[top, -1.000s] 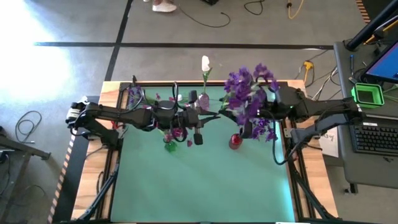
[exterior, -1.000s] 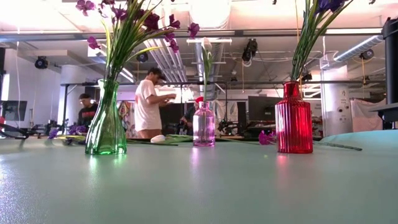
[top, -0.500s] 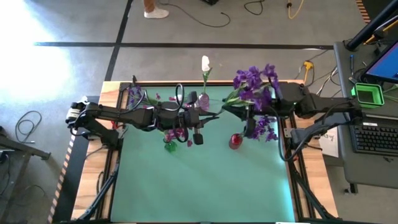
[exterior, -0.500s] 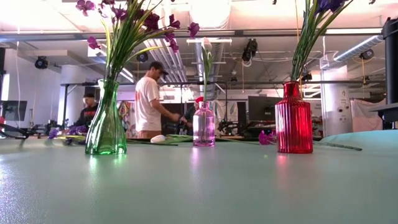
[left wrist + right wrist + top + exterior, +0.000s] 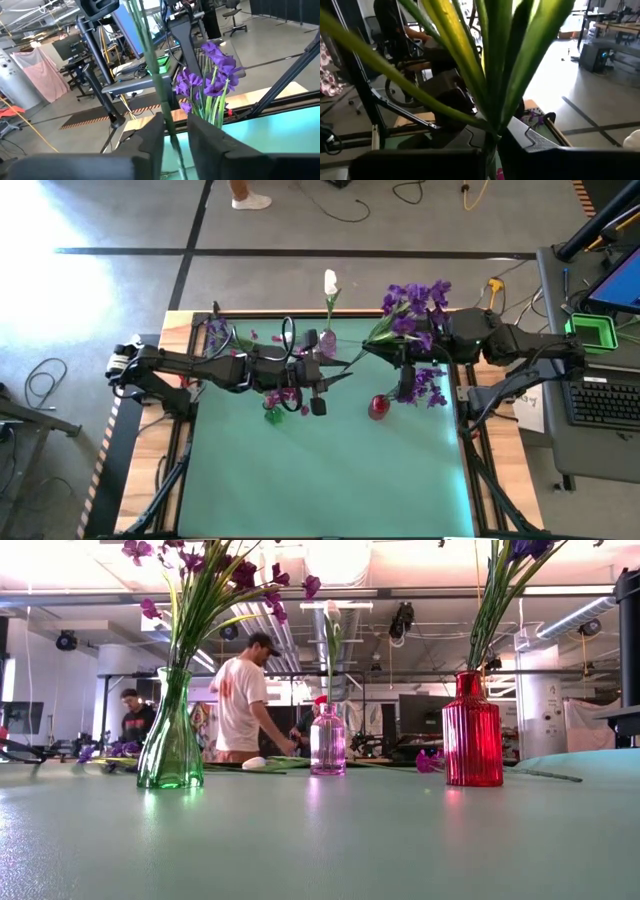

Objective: Sort flowers into vase by color
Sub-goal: Put the bottom violet flowers into the red flower vase

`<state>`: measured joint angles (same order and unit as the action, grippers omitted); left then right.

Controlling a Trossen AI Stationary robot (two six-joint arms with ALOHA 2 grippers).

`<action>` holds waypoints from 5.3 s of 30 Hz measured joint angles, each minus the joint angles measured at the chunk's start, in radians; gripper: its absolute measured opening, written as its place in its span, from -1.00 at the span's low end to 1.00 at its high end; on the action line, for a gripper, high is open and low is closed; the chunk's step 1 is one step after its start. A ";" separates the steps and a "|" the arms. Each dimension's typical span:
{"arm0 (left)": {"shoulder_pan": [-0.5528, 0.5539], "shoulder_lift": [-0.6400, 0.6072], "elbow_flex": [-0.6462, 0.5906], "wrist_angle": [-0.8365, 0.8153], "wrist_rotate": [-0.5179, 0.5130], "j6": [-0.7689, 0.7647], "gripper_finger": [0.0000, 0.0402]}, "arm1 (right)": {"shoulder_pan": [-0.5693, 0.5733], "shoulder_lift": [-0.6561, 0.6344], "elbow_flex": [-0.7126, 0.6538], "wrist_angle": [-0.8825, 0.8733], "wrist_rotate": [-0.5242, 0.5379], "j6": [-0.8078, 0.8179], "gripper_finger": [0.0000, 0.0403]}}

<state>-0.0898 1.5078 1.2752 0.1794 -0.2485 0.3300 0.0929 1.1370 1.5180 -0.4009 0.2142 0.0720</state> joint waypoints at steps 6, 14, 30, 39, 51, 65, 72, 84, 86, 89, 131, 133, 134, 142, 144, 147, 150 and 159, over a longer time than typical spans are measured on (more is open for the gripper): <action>-0.014 0.000 0.021 -0.017 0.000 0.001 -0.31 | -0.002 0.000 0.045 -0.082 0.042 0.010 -0.90; -0.029 -0.003 0.119 -0.179 -0.001 0.001 -0.12 | -0.045 0.000 0.108 -0.293 0.190 0.050 -0.90; -0.103 -0.192 0.151 -0.364 -0.004 -0.002 -0.10 | -0.107 -0.106 -0.209 -0.234 0.116 0.159 -0.91; -0.172 -0.367 0.068 -0.363 -0.005 -0.022 -0.10 | -0.107 -0.238 -0.415 -0.161 -0.006 0.328 -0.91; -0.206 -0.537 0.039 -0.364 -0.005 -0.069 -0.10 | -0.107 -0.286 -0.495 -0.144 -0.031 0.330 -0.91; -0.206 -0.566 0.037 -0.371 -0.004 -0.077 -0.10 | -0.107 -0.214 -0.491 -0.172 -0.039 0.310 -0.91; -0.206 -0.566 0.037 -0.382 -0.004 -0.074 -0.10 | -0.107 -0.186 -0.462 -0.211 -0.039 0.311 -0.91; -0.206 -0.565 0.037 -0.409 -0.004 -0.073 -0.10 | -0.106 -0.127 -0.471 -0.208 -0.039 0.320 -0.91; -0.206 -0.565 0.037 -0.410 -0.004 -0.073 -0.10 | -0.106 -0.119 -0.472 -0.207 -0.038 0.314 -0.91; -0.205 -0.565 0.037 -0.414 -0.004 -0.073 -0.10 | -0.106 -0.108 -0.473 -0.199 -0.035 0.310 -0.91; -0.205 -0.561 0.037 -0.428 -0.004 -0.062 -0.10 | -0.106 -0.102 -0.539 -0.147 -0.034 0.322 -0.02; -0.205 -0.561 0.037 -0.428 -0.004 -0.062 -0.10 | -0.106 -0.102 -0.536 -0.147 -0.031 0.322 0.00; -0.205 -0.561 0.037 -0.428 -0.004 -0.062 -0.10 | -0.106 -0.102 -0.534 -0.147 -0.031 0.322 0.00; -0.205 -0.561 0.037 -0.427 -0.004 -0.062 -0.10 | -0.106 -0.101 -0.517 -0.144 -0.031 0.310 -0.27; -0.205 -0.561 0.037 -0.427 -0.004 -0.062 -0.10 | -0.106 -0.101 -0.507 -0.143 -0.031 0.310 -0.42; -0.205 -0.561 0.037 -0.427 -0.004 -0.062 -0.10 | -0.106 -0.101 -0.496 -0.143 -0.031 0.310 -0.67; -0.205 -0.561 0.037 -0.427 -0.004 -0.062 -0.10 | -0.106 -0.101 -0.495 -0.144 -0.031 0.309 -0.89; -0.205 -0.561 0.037 -0.427 -0.005 -0.062 -0.10 | -0.106 -0.122 -0.495 -0.225 -0.054 0.295 -0.93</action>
<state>-0.2947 0.9466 1.3121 -0.2481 -0.2531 0.2676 -0.0135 1.0146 1.0233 -0.6258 0.1606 0.3672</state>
